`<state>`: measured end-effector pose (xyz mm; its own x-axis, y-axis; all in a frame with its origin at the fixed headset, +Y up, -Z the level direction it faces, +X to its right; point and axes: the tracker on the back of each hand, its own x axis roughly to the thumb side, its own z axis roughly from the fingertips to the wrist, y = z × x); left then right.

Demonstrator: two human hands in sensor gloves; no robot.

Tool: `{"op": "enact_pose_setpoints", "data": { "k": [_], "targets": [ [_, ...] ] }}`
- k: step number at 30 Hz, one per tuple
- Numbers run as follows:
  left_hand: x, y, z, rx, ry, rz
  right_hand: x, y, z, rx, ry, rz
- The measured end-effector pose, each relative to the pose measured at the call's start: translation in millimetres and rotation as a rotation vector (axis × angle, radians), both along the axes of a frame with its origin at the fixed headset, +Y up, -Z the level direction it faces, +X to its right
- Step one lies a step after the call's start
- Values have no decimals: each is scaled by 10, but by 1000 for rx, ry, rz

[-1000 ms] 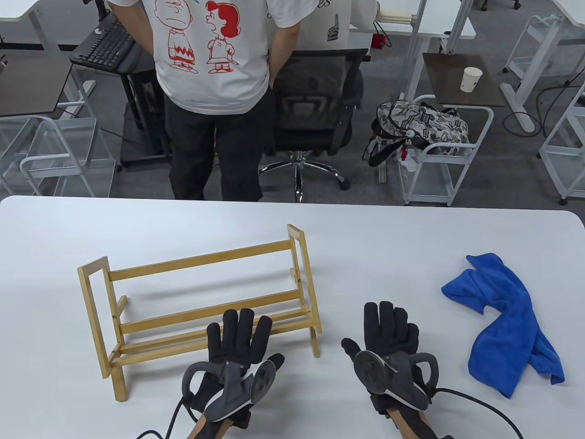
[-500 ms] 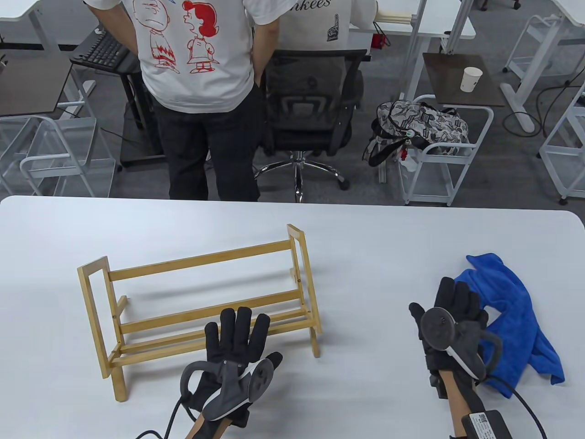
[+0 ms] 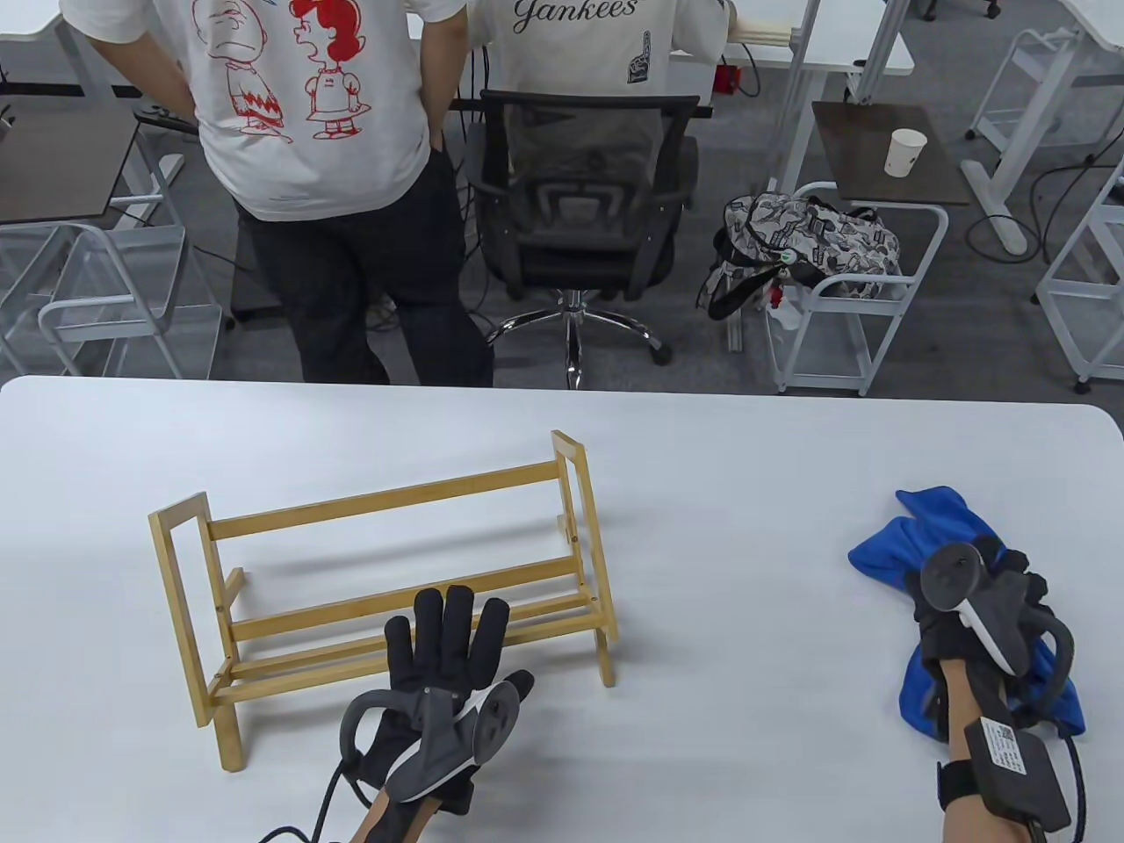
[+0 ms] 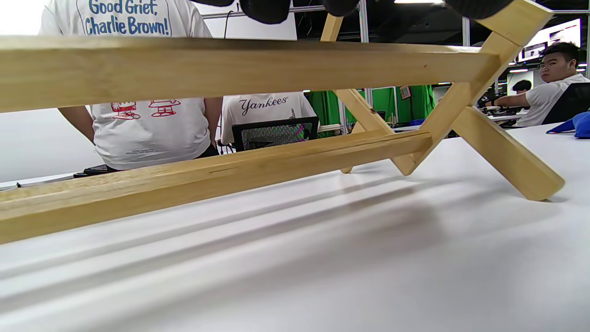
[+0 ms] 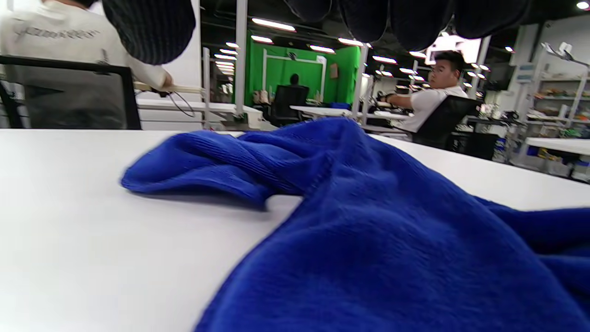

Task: Hang square towel on book rack

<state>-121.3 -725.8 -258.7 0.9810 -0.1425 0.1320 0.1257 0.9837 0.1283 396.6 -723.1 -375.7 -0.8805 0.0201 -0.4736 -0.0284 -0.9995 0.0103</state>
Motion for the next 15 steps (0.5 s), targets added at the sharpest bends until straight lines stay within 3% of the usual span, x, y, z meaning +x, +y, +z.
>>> {"op": "enact_pose_setpoints", "data": {
  "k": [9, 15],
  "targets": [
    [-63, -4, -29, -2, 25, -5, 319, -250, -200, -115, -109, -115],
    [-104, 19, -24, 8, 35, 1, 404, -415, -215, -159, -157, -140]
  ]
}}
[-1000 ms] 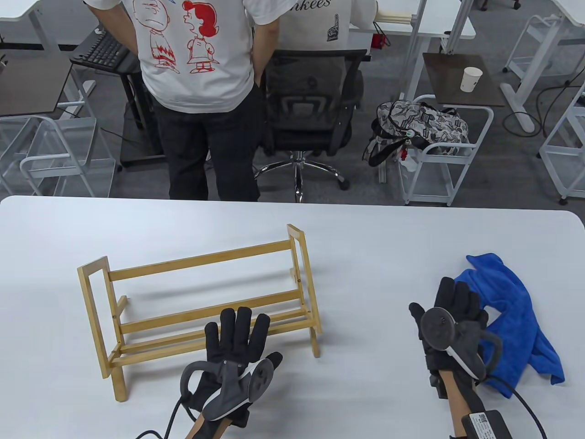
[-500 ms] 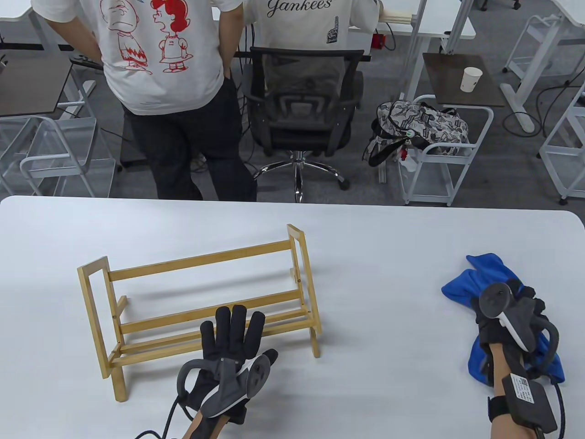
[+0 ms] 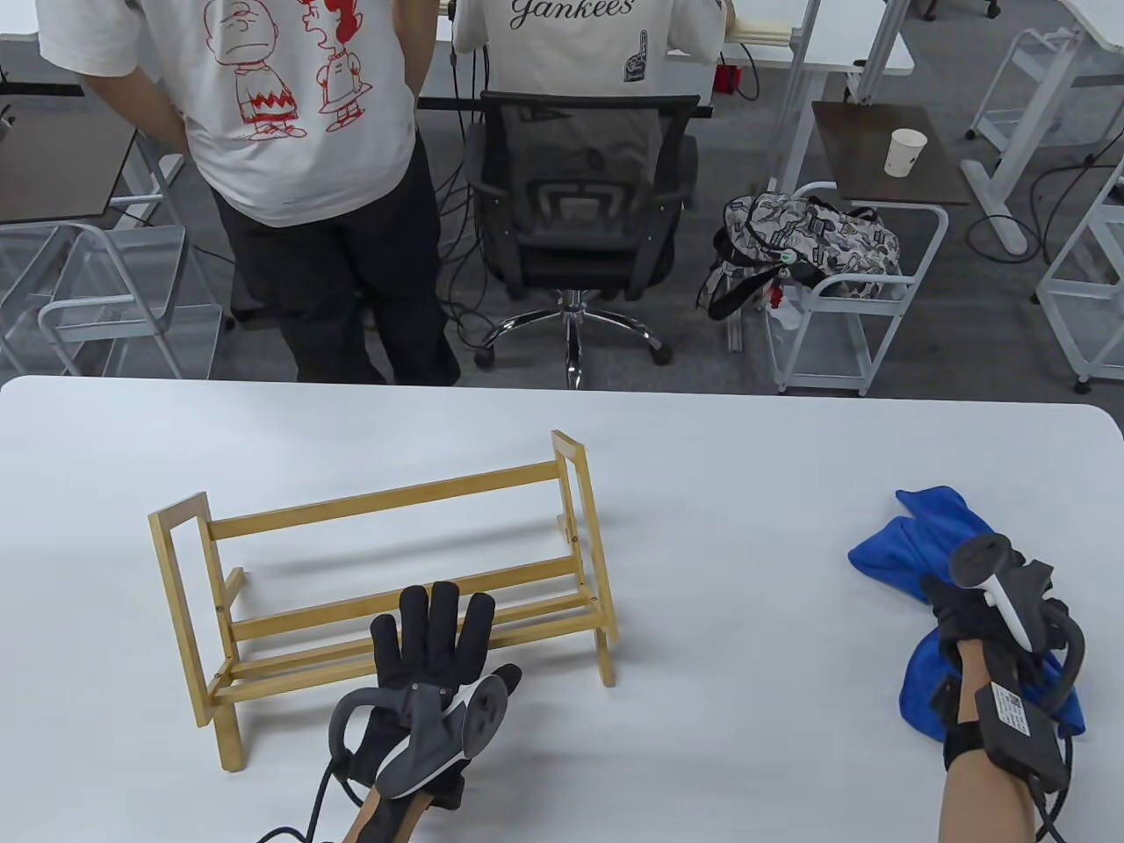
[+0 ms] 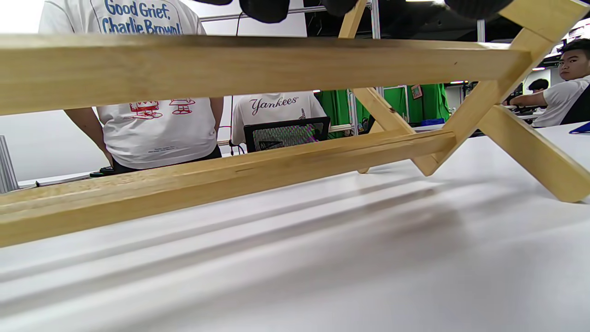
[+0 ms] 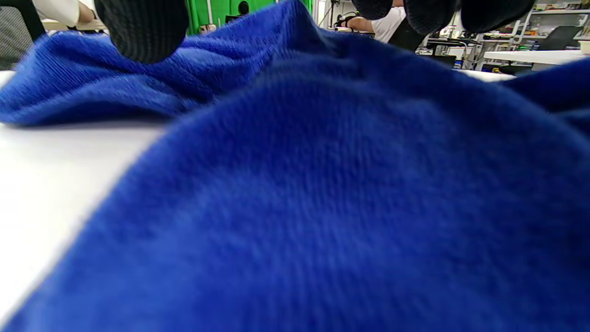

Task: Hang square towel on book rack

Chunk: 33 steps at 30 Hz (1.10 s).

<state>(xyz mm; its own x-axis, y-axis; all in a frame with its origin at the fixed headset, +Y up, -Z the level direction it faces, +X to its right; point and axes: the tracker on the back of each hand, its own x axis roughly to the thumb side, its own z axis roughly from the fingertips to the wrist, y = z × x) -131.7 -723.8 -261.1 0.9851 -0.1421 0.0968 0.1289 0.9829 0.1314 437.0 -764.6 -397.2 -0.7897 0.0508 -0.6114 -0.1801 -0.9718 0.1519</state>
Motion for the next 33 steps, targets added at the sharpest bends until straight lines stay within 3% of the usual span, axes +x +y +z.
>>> {"op": "enact_pose_setpoints", "data": {
  "k": [7, 19, 33],
  "targets": [
    [-55, 46, 22, 13, 15, 17, 11, -170, 15, -49, -45, -39],
    [-52, 43, 22, 11, 12, 19, -146, -100, 30, -11, -4, 161],
    [-25, 16, 30, 17, -14, 36, -345, 90, 265, 114, 64, 138]
  ]
}}
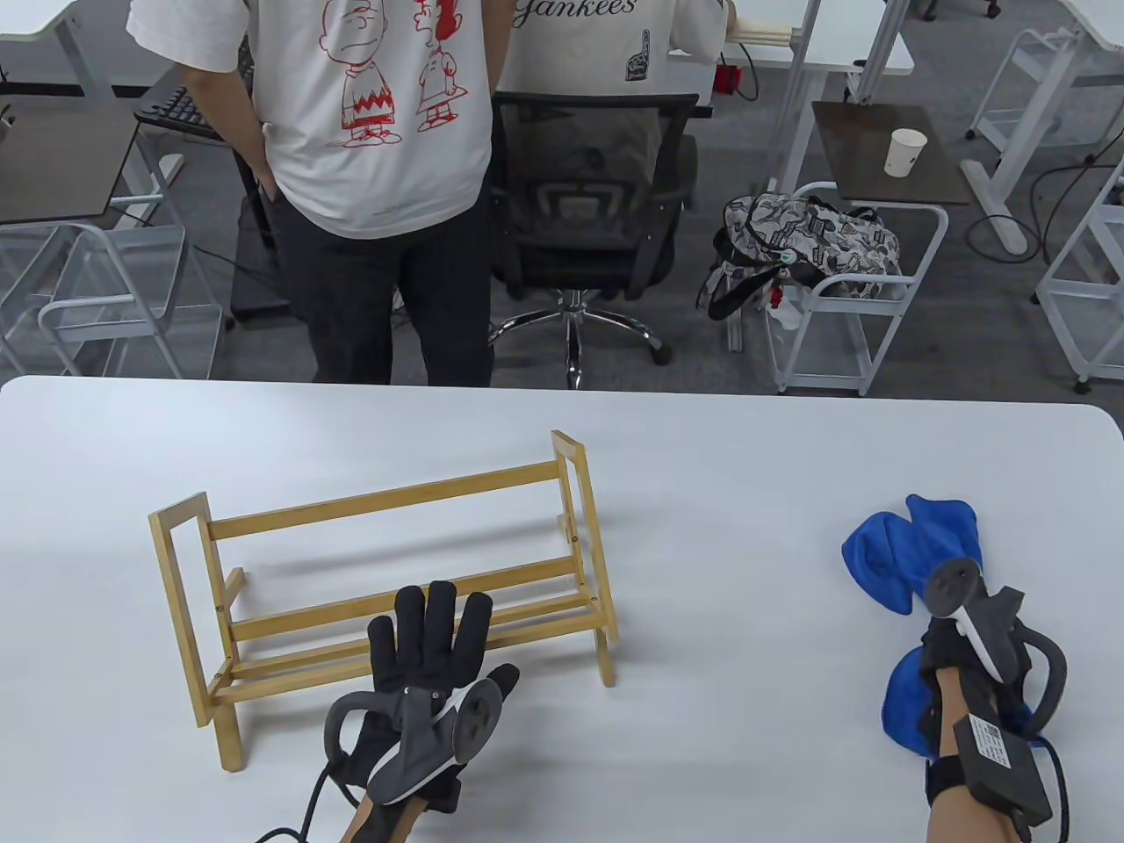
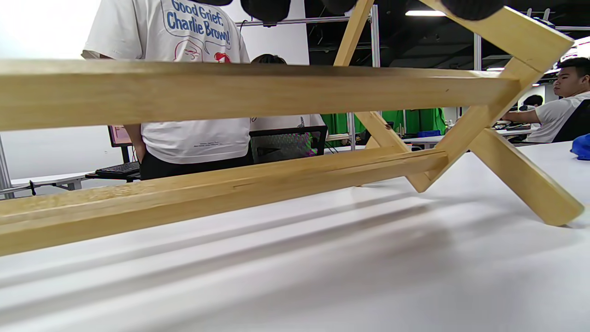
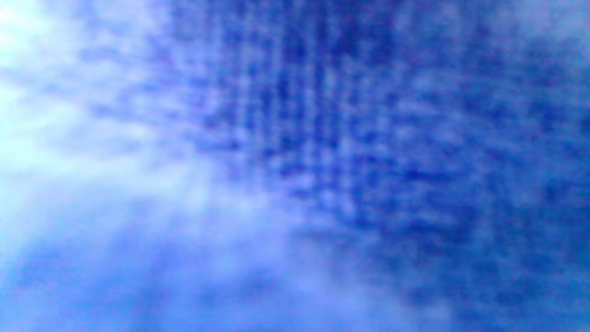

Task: Hang square towel on book rack

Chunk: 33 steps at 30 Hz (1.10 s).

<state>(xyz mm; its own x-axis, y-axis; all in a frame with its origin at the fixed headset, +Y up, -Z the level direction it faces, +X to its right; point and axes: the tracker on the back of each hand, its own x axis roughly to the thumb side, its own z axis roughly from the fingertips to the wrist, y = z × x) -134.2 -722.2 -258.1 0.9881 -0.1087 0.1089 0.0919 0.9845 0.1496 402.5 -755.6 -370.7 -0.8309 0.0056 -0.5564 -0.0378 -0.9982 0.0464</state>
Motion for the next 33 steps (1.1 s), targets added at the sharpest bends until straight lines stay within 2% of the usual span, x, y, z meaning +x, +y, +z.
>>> {"op": "enact_pose_setpoints", "data": {
  "k": [16, 33],
  "targets": [
    [53, -16, 23, -16, -24, 14, -448, 622, 215, 255, 160, -23],
    [80, -20, 39, -12, -43, 33, -1194, 1305, 525, 491, 408, -9]
  ]
}}
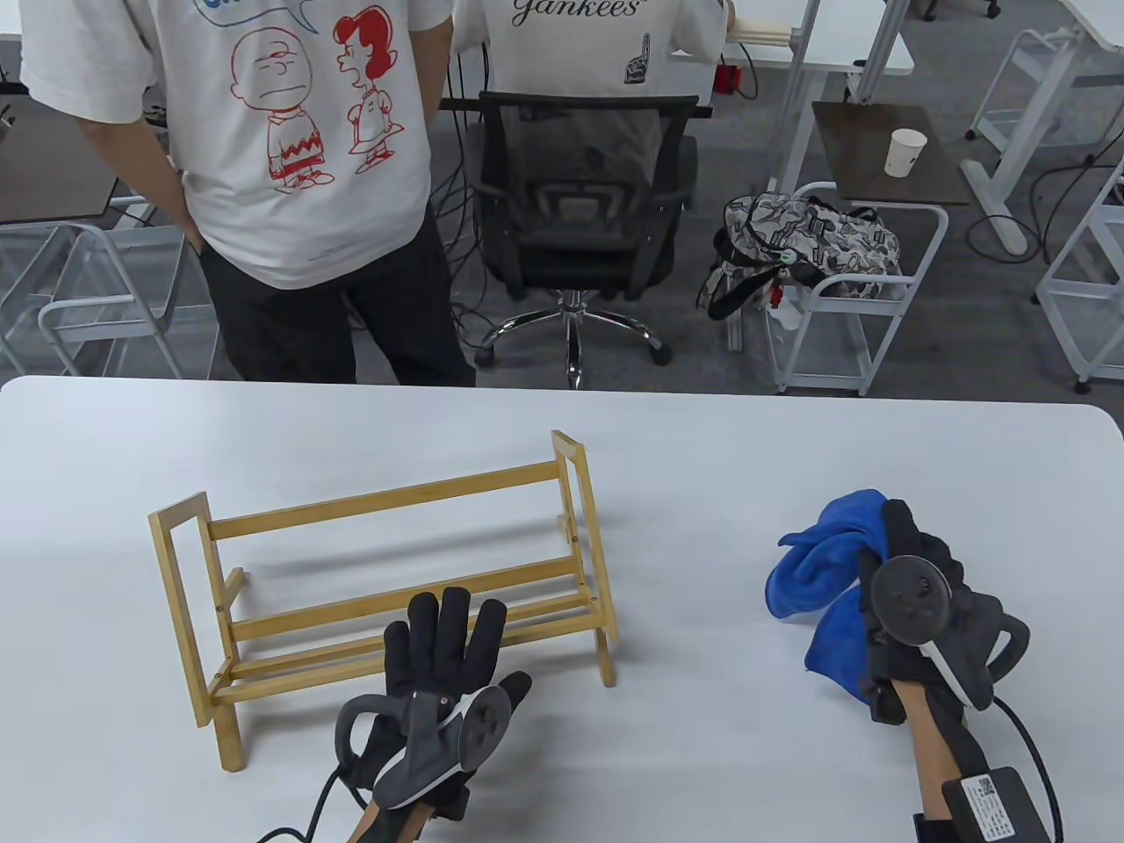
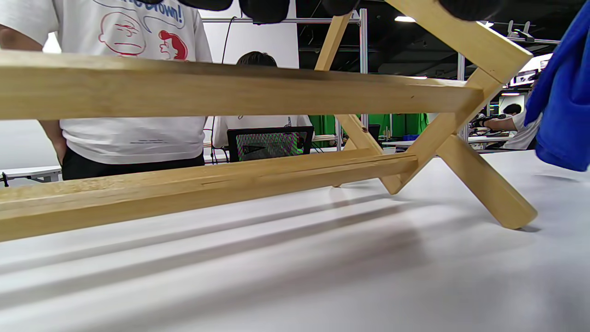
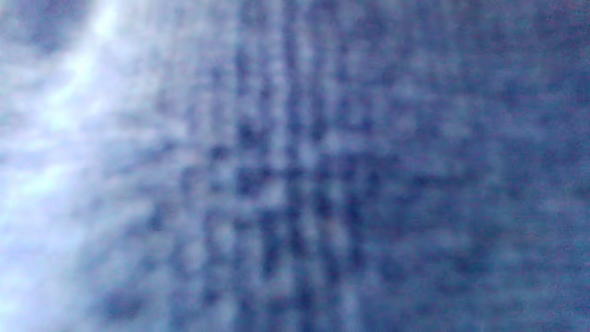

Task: Hang square towel on book rack

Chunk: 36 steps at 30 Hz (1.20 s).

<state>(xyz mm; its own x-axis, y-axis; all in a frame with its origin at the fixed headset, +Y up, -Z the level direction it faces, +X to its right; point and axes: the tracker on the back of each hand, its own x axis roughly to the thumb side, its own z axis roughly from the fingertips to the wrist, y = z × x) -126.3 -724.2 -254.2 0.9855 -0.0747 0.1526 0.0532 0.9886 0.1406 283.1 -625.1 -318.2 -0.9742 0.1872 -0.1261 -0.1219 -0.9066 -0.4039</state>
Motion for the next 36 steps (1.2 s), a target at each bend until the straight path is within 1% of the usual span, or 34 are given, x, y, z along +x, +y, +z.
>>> {"op": "enact_pose_setpoints", "data": {
  "k": [4, 10, 19, 22, 26, 36],
  "targets": [
    [10, -3, 5, -3, -5, 4, -218, 156, 118, 59, 65, 17],
    [21, 1, 16, 3, -12, 9, -486, 354, 231, 121, 131, 17],
    [27, 10, 26, 2, -26, 39, -842, 570, 374, 181, 219, 25],
    [14, 13, 29, -12, -32, 91, -970, 624, 426, 197, 249, 38],
    [3, 47, 49, -2, -44, 133, -1153, 689, 506, 223, 293, 61],
    [-48, 191, 138, 21, -100, 380, -1618, 780, 631, 270, 407, 70]
  ]
}}
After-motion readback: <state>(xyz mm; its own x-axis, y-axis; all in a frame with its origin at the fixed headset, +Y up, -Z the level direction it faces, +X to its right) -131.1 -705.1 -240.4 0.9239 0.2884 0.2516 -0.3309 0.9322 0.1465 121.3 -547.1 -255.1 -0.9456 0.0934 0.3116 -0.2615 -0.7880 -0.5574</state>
